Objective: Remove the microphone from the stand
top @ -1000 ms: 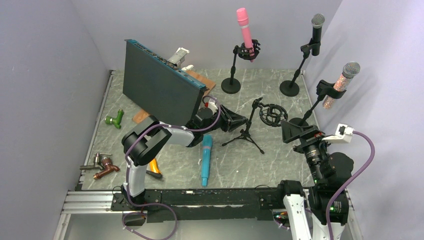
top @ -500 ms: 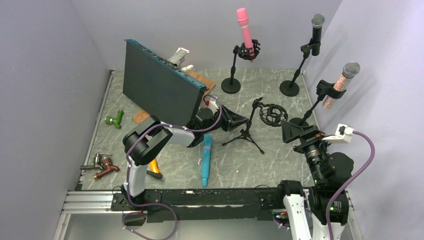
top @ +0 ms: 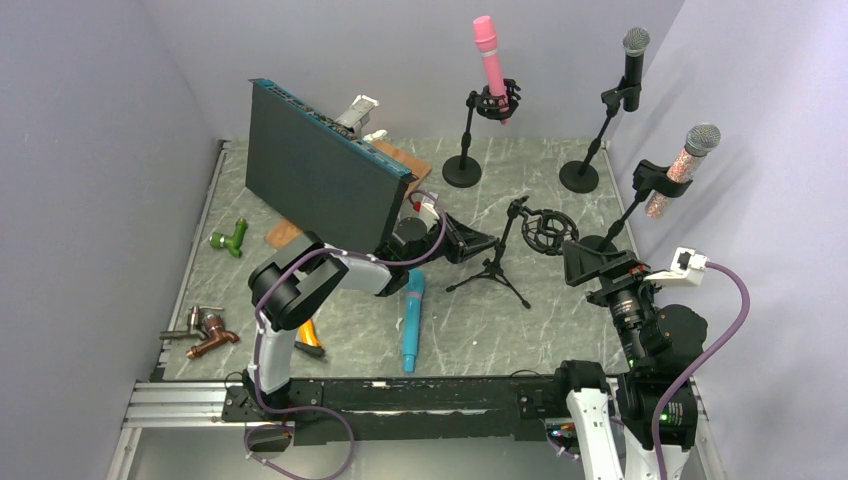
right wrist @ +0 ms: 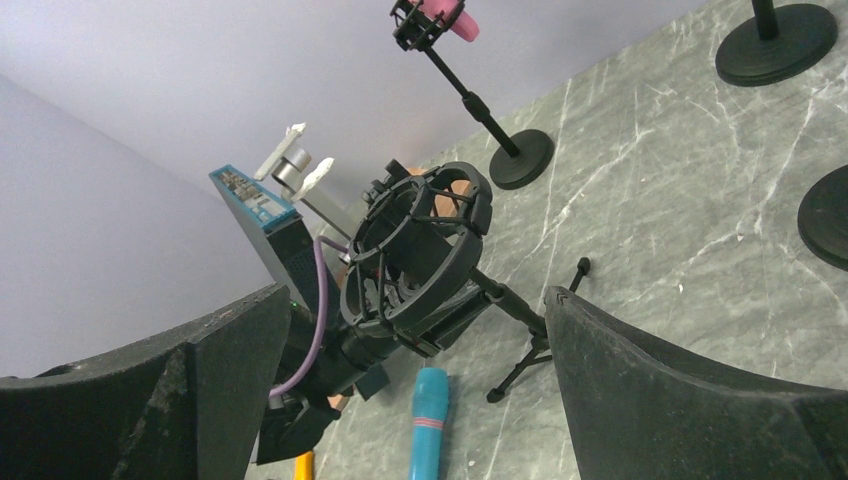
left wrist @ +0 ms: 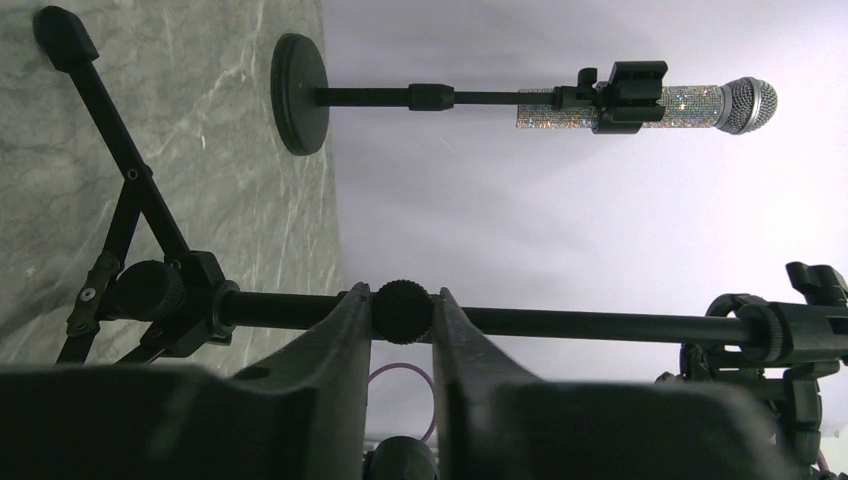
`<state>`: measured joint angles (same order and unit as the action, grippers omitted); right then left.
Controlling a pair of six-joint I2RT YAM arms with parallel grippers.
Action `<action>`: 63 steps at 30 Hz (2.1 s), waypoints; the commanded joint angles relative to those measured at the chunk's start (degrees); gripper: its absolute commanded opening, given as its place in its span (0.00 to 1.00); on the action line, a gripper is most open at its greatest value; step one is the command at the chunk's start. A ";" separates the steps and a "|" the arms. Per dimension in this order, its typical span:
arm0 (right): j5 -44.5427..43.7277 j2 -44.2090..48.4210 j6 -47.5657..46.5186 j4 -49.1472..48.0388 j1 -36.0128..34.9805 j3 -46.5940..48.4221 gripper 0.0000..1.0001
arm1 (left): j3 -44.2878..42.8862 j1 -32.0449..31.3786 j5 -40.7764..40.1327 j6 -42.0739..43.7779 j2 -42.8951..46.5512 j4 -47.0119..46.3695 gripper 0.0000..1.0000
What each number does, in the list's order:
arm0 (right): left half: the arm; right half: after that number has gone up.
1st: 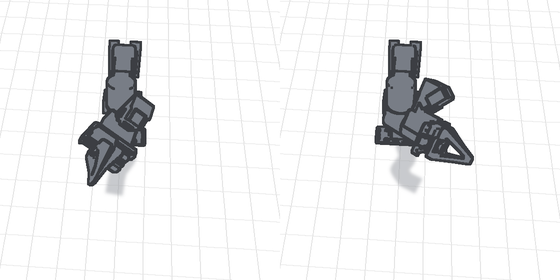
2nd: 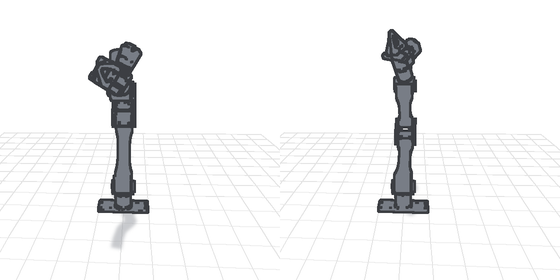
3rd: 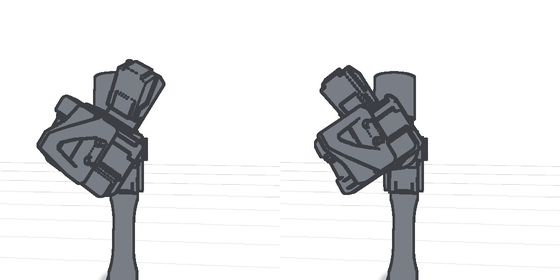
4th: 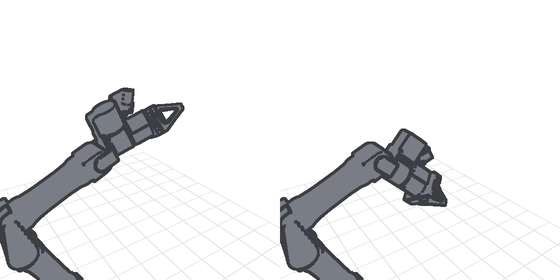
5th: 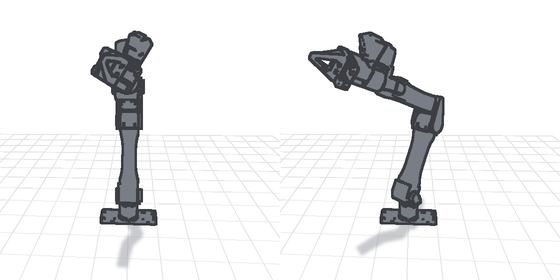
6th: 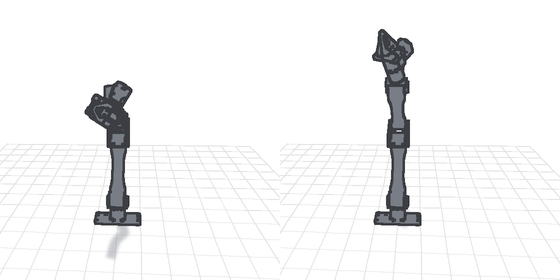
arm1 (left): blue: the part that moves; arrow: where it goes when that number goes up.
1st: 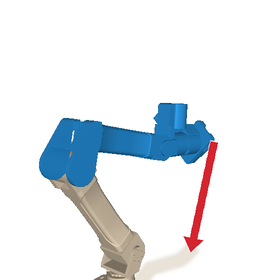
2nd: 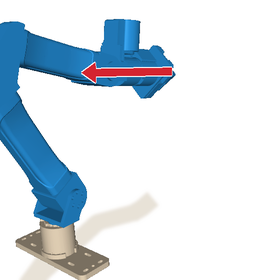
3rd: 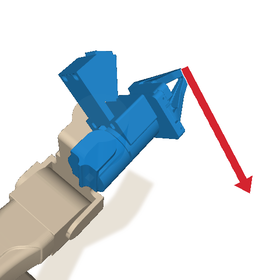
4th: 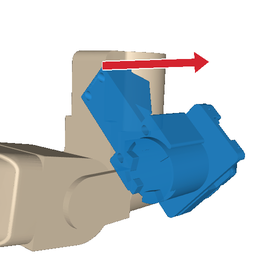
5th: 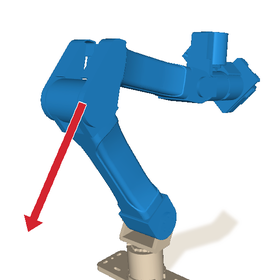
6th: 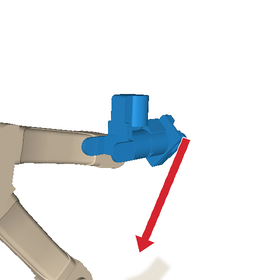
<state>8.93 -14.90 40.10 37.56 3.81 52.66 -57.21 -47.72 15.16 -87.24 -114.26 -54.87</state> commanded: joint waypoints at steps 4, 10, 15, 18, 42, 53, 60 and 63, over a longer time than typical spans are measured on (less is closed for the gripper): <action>-1.28 0.28 0.07 -0.82 -0.10 -0.20 1.00 | -0.74 -0.56 0.80 4.60 2.56 1.63 0.00; -1.39 0.31 -0.09 -0.65 -0.12 -0.11 1.00 | -9.36 -0.66 0.47 6.96 7.40 38.38 0.00; -1.55 0.48 -0.17 -0.82 -0.12 -0.19 1.00 | -25.64 -0.73 -4.94 8.55 7.07 76.43 0.00; -1.78 0.49 -0.27 -0.74 -0.12 -0.19 1.00 | -29.00 -0.58 -6.84 8.02 6.39 83.32 0.00; -4.42 2.30 -2.21 1.08 -0.06 0.76 1.00 | -8.98 -0.11 -7.74 24.68 23.15 50.87 0.56; -3.04 1.48 -1.42 0.26 -0.12 0.03 1.00 | -2.29 -0.20 0.82 32.05 24.25 25.92 0.49; -3.24 1.51 -1.28 0.15 -0.12 -0.12 1.00 | -6.44 -0.01 1.73 39.13 24.08 31.39 0.82; -2.79 1.23 -1.16 -0.27 -0.11 -0.44 1.00 | -6.46 -0.04 2.30 40.23 24.52 31.31 0.95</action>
<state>5.96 -13.37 38.98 39.00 3.81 52.64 -60.80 -47.81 15.70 -51.62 -91.33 -22.46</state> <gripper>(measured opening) 0.997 0.908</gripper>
